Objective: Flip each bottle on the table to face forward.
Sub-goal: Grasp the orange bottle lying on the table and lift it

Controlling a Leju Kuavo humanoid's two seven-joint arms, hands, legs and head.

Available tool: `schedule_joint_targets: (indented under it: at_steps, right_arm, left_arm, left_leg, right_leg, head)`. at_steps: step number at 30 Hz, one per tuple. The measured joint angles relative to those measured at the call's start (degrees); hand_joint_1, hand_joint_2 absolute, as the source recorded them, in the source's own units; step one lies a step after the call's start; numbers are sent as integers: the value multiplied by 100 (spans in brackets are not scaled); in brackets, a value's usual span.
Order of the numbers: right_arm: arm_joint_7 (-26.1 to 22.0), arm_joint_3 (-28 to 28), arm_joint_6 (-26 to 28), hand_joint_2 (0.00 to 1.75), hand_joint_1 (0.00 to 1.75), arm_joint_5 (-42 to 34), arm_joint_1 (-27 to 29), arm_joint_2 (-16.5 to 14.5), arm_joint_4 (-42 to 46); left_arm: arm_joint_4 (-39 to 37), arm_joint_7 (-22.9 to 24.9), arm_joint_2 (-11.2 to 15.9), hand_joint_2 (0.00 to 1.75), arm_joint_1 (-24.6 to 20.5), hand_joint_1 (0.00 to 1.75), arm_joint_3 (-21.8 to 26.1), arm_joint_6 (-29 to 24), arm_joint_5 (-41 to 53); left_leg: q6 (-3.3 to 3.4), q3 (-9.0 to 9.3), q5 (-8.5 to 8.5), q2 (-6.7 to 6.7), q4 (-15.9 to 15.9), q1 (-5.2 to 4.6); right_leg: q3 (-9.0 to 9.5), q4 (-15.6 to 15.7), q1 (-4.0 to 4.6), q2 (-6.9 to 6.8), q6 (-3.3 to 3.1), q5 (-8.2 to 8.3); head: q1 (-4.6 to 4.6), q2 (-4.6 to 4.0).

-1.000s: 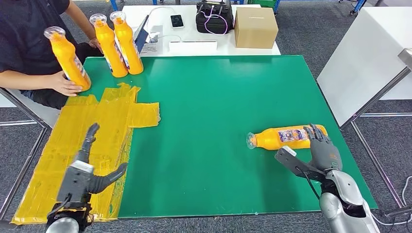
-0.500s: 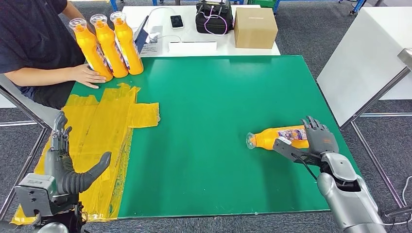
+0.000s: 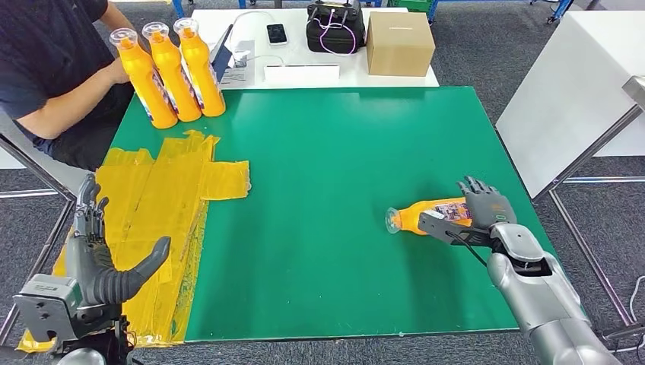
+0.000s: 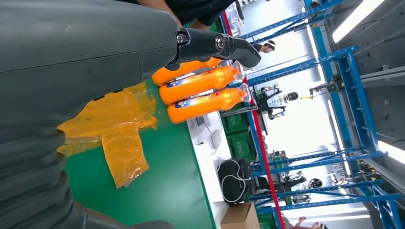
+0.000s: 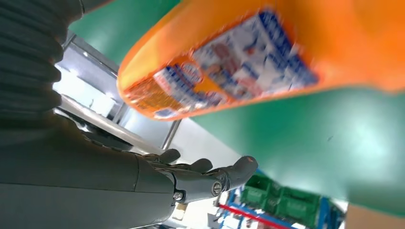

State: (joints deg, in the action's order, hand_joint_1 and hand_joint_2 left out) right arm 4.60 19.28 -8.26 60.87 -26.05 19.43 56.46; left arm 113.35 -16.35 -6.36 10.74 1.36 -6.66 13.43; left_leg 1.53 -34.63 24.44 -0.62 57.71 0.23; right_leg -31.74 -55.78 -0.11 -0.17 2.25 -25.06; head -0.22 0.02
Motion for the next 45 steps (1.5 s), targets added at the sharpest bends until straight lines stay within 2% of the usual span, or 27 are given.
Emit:
schedule_joint_targets:
  at_steps: [10, 19, 23, 30, 37, 45]
  right_arm:
    - [-397, 595, -351, 175, 0, 22, -404, 204, -876]
    - [-419, 818, -362, 175, 0, -1, -617, 291, -1238]
    - [-488, 905, -581, 175, 175, 16, -688, 325, -1357]
    - [-486, 1073, -755, 175, 175, -126, -782, 541, -1756]
    - [-446, 1041, -824, 175, 175, -425, -611, 805, -1822]
    - [-370, 928, -868, 175, 175, -754, -421, 820, -1753]
  left_arm:
    - [-3, -86, 7, 175, -30, 0, 0, -57, -151]
    - [-20, -87, 15, 175, -79, 0, -4, -58, -152]
    - [-30, -104, 22, 175, -105, 0, -27, -54, -236]
    - [-99, 16, 63, 175, -307, 0, -181, -57, -423]
    - [-146, 20, 136, 175, -394, 0, -289, -107, -557]
    - [-193, 46, 182, 175, -509, 0, -421, -147, -609]
  left_leg:
    - [0, -1, 0, -4, 1, 0]
    - [0, 5, 0, -2, 1, 0]
    - [0, 9, 0, -3, 2, 0]
    - [1, 36, 1, -11, 3, -1]
    - [2, 74, 10, -21, 2, -1]
    - [1, 102, 11, -24, 2, 0]
  right_leg:
    - [-1, 0, 0, -2, 0, 0]
    - [4, 1, 0, -2, 0, 0]
    - [5, 1, -1, -2, 0, 0]
    - [31, 5, -4, -5, 1, -1]
    - [16, 11, -4, -9, 2, -7]
    - [48, 13, -2, -9, 2, -7]
  head:
    - [0, 0]
    - [-1, 0]
    - [-1, 0]
    - [0, 0]
    - [1, 0]
    - [2, 0]
